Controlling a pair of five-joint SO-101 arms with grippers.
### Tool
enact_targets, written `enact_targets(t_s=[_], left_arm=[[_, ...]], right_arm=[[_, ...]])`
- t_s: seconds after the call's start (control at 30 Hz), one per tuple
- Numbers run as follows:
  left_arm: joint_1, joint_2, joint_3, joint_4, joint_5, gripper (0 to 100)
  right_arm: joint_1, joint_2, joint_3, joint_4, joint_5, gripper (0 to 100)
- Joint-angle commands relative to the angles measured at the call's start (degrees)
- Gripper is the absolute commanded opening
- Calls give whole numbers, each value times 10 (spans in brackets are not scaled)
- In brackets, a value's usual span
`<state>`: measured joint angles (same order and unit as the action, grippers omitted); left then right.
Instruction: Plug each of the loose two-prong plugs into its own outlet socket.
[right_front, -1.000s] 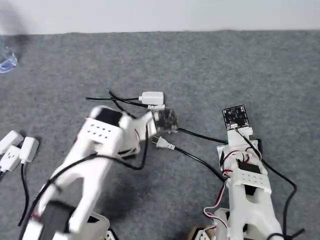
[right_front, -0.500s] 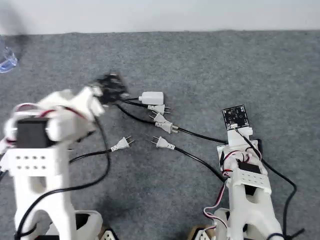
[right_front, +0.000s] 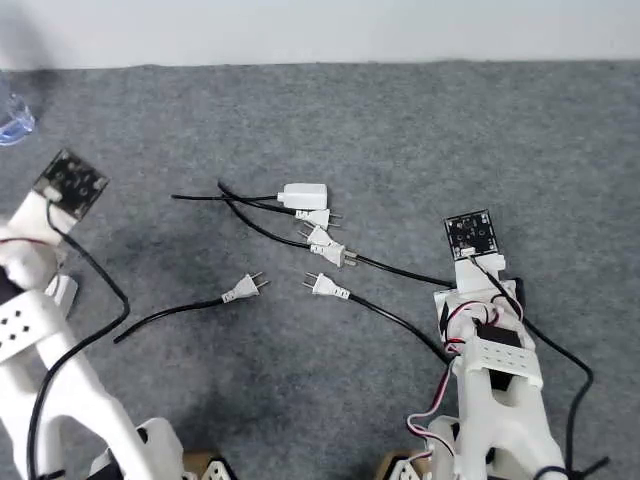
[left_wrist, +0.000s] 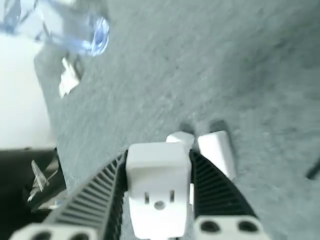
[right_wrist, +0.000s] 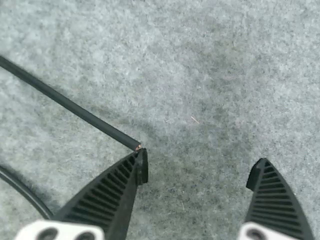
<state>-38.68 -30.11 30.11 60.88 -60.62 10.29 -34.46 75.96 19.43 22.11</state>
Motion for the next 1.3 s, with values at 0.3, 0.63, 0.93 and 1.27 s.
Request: enact_targets(t_s=[0.3, 0.63, 0.93, 1.27], left_arm=[[-65, 84, 151, -254, -8, 115], [-116, 351, 15, -260, 21, 131], [-127, 330, -8, -222, 29, 325], [-68, 158, -8, -55, 47, 328]], right_arm=[[-7, 0, -4, -10, 6, 313], [-7, 0, -4, -10, 6, 313], [-7, 0, -4, -11, 6, 313], [-6, 0, -4, -10, 6, 313]])
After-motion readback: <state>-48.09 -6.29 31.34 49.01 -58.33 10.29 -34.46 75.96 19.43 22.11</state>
